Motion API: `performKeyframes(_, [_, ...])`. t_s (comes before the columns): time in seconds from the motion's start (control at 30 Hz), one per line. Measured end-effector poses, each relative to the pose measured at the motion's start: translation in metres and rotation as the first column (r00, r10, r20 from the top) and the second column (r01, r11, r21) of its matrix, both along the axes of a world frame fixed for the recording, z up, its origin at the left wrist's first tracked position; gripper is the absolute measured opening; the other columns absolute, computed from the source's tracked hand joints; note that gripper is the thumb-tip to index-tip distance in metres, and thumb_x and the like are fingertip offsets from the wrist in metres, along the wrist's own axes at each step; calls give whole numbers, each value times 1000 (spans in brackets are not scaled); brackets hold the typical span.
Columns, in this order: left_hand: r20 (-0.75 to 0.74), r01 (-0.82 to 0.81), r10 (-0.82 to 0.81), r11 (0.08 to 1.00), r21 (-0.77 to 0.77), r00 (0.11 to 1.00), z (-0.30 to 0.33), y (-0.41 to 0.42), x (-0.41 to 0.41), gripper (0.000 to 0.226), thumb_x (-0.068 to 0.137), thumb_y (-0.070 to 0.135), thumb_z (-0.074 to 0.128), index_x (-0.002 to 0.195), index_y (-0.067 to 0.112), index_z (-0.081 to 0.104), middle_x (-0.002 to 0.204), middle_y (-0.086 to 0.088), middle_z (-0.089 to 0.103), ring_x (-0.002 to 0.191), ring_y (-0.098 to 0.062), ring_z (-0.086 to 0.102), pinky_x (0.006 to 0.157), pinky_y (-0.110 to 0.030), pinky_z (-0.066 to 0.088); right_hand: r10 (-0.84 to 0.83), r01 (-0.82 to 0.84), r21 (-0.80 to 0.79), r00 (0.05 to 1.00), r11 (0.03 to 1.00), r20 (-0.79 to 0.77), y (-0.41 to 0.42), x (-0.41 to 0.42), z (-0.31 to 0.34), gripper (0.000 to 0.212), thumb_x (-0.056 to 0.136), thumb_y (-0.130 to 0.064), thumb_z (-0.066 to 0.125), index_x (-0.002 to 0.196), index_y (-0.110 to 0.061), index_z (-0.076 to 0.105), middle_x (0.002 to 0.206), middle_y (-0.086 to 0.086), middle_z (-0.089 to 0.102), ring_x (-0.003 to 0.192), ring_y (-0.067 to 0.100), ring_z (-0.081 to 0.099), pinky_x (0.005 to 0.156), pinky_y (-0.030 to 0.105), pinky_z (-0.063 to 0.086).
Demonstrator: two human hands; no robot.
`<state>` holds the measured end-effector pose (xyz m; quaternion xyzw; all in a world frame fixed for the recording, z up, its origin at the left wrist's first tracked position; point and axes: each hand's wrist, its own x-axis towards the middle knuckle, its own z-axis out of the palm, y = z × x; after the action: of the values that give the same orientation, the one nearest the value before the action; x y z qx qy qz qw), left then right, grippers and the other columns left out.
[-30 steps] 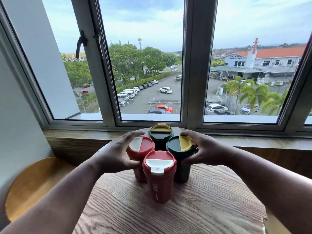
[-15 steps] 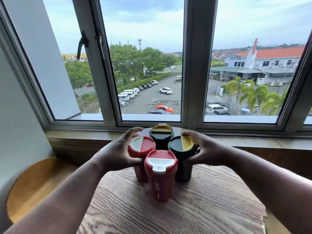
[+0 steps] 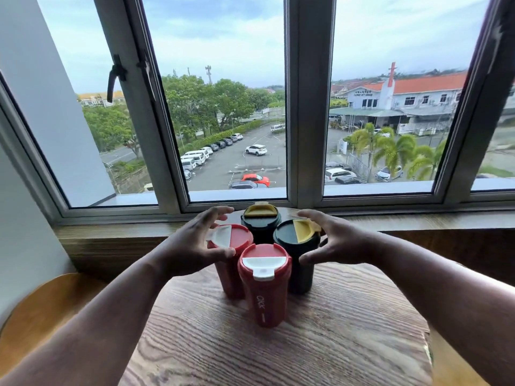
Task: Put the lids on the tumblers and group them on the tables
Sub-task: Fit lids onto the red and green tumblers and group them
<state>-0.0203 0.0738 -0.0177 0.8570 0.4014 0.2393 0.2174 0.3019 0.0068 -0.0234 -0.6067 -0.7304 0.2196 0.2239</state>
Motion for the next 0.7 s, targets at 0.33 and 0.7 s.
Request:
performKeyframes(0.33, [-33,72,-73,997,-14,997,3,4,-1,84,58,64,73,135,50,43,130,8,55,119,-5,56,92,-19,49,-116,117,-12,993,993,11,-9,-12,2,113,52,-61,83,149,-33,30,142,-10,45,131,12,44,112,33,37])
performKeyframes(0.7, [-108,213,-188,927,308,976,53,-24,69,29,80,39,69,107,26,71,95,12,70,81,2,64,72,-16,52,-374,367,202,927,908,-5,-59,2,27,27,87,-32,63,112,-23,64,102,-4,64,95,16,60,87,33,50])
